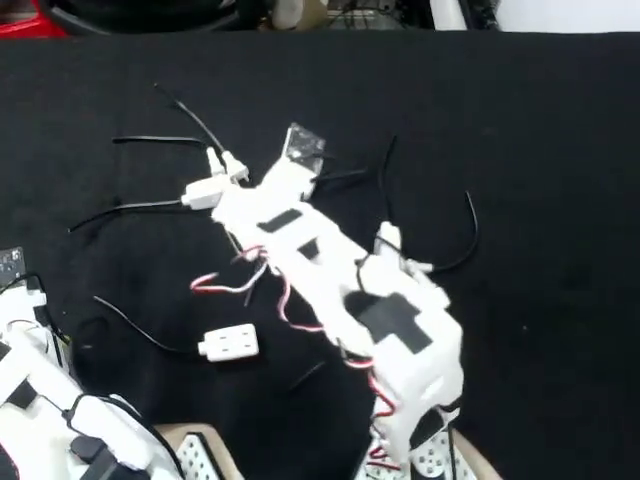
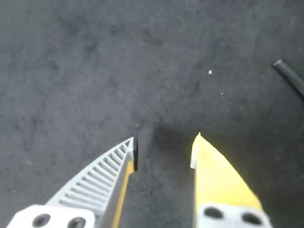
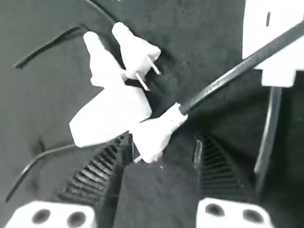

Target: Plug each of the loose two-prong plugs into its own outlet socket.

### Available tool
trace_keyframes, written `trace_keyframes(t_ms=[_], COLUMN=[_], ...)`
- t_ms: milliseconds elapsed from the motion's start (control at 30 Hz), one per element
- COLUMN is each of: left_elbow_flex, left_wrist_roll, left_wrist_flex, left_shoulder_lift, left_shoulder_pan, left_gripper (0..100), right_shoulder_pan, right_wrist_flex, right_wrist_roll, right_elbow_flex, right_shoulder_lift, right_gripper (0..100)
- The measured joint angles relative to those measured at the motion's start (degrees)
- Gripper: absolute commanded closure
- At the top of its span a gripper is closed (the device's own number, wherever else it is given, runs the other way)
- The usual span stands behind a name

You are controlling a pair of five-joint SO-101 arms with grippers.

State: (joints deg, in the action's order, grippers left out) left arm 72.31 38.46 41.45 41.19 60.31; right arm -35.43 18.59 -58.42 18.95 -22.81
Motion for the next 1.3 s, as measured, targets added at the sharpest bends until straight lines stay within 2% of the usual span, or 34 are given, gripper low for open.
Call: trace_keyframes(t_ms=[267, 467, 600, 967, 1167, 1300], left_elbow_flex=[0.0, 0.0, 0.0, 0.0, 0.0, 0.0], left_wrist_roll=[0.0, 0.0, 0.0, 0.0, 0.0, 0.0], left_wrist_flex=[-0.44, -0.44, -0.44, -0.44, -0.44, -0.44], left_shoulder_lift=[0.0, 0.0, 0.0, 0.0, 0.0, 0.0], left_shoulder_pan=[-0.35, -0.35, -1.05, -4.4, -4.4, -4.4], left_gripper=[80, 80, 80, 80, 80, 80], right_shoulder_pan=[0.62, 1.23, 1.49, 1.49, 1.67, 2.9], right_wrist_flex=[0.53, 2.37, 7.12, 15.38, 24.62, 28.57], right_wrist_roll=[-0.44, -0.44, -0.53, -0.53, -0.09, 4.31], right_elbow_flex=[-4.4, -4.31, -7.38, -10.02, -9.85, -8.0], right_shoulder_lift=[-4.13, -4.66, -5.19, -4.84, 1.41, 8.0], right_gripper=[81.0, 98.8, 95.9, 98.7, 98.7, 98.7])
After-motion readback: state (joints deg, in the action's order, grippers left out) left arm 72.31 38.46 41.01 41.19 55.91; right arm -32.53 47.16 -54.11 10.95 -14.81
